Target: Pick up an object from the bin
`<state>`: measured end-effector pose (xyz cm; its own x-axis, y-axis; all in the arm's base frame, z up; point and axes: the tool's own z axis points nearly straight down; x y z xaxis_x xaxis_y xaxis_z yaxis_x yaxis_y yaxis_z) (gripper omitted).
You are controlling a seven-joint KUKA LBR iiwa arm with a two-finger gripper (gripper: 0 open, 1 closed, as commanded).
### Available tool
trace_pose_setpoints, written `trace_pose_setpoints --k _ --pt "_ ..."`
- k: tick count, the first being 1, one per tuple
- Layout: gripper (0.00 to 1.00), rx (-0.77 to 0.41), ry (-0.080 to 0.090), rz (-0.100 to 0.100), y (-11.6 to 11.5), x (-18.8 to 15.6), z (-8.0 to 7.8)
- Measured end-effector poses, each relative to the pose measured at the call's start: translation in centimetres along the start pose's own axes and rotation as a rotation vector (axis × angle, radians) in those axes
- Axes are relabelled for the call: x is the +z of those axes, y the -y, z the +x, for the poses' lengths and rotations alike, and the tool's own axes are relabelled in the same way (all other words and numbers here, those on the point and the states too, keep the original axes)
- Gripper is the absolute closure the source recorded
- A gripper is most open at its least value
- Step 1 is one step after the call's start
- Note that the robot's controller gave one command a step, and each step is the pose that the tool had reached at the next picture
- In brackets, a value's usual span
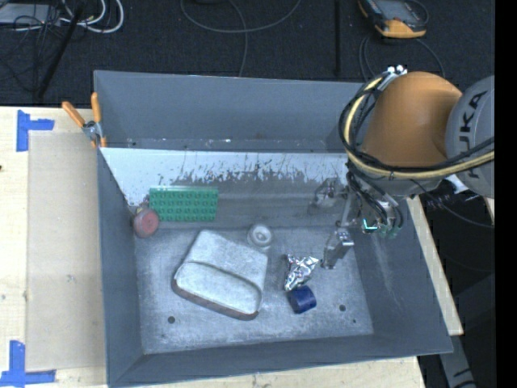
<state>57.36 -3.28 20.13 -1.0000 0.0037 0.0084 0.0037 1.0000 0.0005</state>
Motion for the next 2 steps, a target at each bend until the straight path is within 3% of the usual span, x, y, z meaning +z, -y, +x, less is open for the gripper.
trace_pose_setpoints --k 1,2 --pt "0.00 0.096 0.010 -0.002 2.13 13.28 4.42" --pt "1.00 0.091 0.004 -0.001 2.10 12.94 4.41"
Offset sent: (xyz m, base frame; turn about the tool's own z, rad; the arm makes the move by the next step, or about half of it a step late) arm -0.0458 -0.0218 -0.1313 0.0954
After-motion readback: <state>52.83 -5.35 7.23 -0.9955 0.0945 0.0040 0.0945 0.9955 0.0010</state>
